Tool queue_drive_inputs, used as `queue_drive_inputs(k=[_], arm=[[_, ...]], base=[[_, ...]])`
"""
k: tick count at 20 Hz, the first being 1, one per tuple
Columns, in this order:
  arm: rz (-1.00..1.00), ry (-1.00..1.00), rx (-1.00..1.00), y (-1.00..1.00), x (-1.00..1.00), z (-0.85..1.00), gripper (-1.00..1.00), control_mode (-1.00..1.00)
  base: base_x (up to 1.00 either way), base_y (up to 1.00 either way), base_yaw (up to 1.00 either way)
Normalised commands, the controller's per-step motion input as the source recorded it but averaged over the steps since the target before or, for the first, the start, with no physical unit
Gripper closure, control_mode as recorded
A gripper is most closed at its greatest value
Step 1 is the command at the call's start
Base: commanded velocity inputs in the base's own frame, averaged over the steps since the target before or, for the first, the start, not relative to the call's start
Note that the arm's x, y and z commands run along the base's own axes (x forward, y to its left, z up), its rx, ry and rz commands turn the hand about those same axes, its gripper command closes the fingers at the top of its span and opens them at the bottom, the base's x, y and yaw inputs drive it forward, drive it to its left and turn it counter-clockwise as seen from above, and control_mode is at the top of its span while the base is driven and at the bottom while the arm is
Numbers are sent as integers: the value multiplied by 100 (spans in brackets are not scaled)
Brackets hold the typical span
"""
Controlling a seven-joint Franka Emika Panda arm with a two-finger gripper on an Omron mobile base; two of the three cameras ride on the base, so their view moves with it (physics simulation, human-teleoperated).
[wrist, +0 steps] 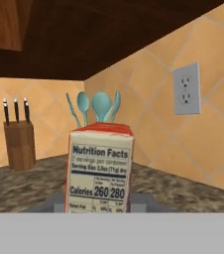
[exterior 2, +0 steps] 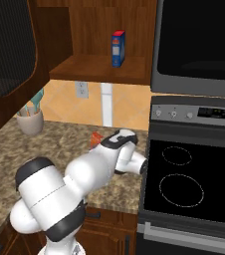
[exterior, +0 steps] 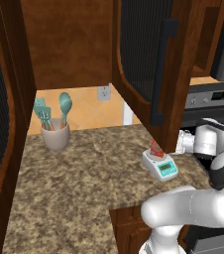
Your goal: Pick the boxed food and place it on the digital scale for weighing, and close the cabinet.
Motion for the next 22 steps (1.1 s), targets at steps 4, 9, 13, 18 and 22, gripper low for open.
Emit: queue_drive_inputs(k=[4, 9, 13, 18, 22], arm=[[0, -8, -2, 7, -9, -12, -100, -100], [0, -3, 0, 3, 0, 0, -100, -100], [0, -5, 0, 0, -1, 0, -100, -100], [0, -17, 0, 0, -9, 0, -100, -100], [0, -27, 0, 0, -8, 0, -100, -100]], base=[[0, 0, 0], [0, 0, 0], [0, 0, 0], [0, 0, 0], [0, 0, 0]])
